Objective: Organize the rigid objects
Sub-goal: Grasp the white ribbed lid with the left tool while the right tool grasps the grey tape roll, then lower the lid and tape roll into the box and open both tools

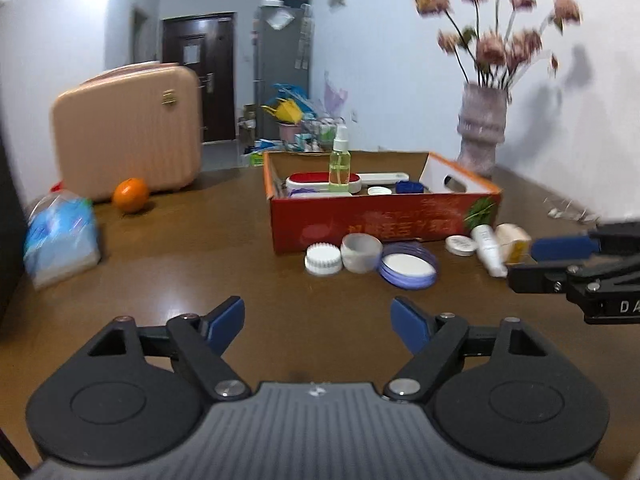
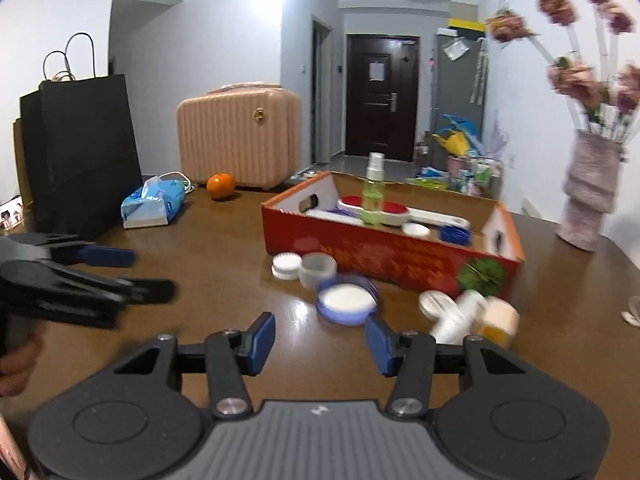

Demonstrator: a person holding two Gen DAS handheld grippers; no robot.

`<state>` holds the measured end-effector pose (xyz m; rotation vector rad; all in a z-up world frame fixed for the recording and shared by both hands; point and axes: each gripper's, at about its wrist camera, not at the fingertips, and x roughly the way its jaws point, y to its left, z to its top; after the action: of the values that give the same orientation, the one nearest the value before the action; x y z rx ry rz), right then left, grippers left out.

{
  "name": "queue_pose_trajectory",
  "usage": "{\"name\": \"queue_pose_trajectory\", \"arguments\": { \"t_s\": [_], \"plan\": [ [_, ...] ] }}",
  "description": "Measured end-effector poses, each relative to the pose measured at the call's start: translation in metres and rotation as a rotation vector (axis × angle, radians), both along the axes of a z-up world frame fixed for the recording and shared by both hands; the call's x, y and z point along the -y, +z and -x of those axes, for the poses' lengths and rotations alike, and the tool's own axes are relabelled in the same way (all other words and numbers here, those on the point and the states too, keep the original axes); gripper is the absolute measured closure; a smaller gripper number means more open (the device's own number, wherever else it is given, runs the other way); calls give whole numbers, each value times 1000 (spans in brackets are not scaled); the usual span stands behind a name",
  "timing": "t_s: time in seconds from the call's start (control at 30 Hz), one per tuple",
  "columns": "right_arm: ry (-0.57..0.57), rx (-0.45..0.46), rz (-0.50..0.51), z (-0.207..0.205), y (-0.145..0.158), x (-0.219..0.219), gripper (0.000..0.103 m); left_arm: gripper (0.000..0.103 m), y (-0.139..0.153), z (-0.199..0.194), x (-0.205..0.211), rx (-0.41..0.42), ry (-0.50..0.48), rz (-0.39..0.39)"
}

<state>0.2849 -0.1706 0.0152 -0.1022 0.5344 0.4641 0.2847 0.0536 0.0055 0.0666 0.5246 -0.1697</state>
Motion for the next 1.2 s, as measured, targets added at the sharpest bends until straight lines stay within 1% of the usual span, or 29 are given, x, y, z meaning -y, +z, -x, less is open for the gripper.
{"name": "queue_pose_trajectory", "arguments": {
  "t_s": [0.07, 0.13, 0.23, 0.33, 0.43, 0.47, 0.5, 0.53, 0.57, 0.6, 0.67, 0.7, 0.73, 0.77, 0.8, 0.9, 1.03, 1.07, 1.2],
  "plan": [
    [34, -18, 6, -37, -4, -15, 54, 25, -6, -35, 0, -40, -20, -14],
    [51, -25, 30, -71, -11, -32, 54, 26, -12, -59, -3, -65, -20, -28],
    [76, -33, 69, -118, -26, -57, 48, 25, -20, -81, -9, -74, -36, -53],
    [109, -78, 101, -151, -45, -76, 48, 25, -27, -99, -15, -99, -70, -40],
    [103, -120, 80, -170, -59, -77, 50, 26, -36, -116, -15, -128, -107, -32],
    [97, -134, 60, -174, -62, -74, 54, 26, -38, -121, -14, -133, -112, -25],
    [96, -145, 16, -176, -63, -67, 56, 26, -40, -126, -11, -133, -117, -17],
    [96, -155, -16, -178, -63, -62, 60, 26, -41, -129, -7, -129, -136, -13],
    [93, -162, -38, -180, -61, -57, 61, 27, -42, -132, -2, -122, -156, -17],
    [88, -146, -53, -178, -56, -52, 61, 27, -43, -137, 2, -119, -162, -23],
    [82, -106, -83, -171, -43, -41, 61, 36, -45, -148, 11, -128, -168, -35],
    [76, -76, -102, -165, -35, -33, 61, 38, -47, -153, 14, -136, -160, -38],
    [62, -45, -125, -159, -27, -24, 61, 42, -48, -159, 17, -142, -147, -37],
    [48, -29, -139, -157, -23, -16, 61, 57, -51, -164, 19, -151, -133, -34],
    [32, -13, -154, -153, -19, -8, 61, 62, -53, -167, 21, -169, -120, -36],
    [-22, 9, -176, -142, -16, 11, 61, 62, -52, -163, 22, -165, -101, -38],
    [-46, -3, -162, -121, -18, 22, 61, 63, -33, -124, 20, -122, -75, -7],
    [-49, -2, -156, -115, -18, 23, 61, 63, -27, -108, 19, -107, -66, 2],
    [-79, -23, -129, -69, -25, 36, 61, 63, -9, -40, 23, -59, -32, 45]
  ]
}}
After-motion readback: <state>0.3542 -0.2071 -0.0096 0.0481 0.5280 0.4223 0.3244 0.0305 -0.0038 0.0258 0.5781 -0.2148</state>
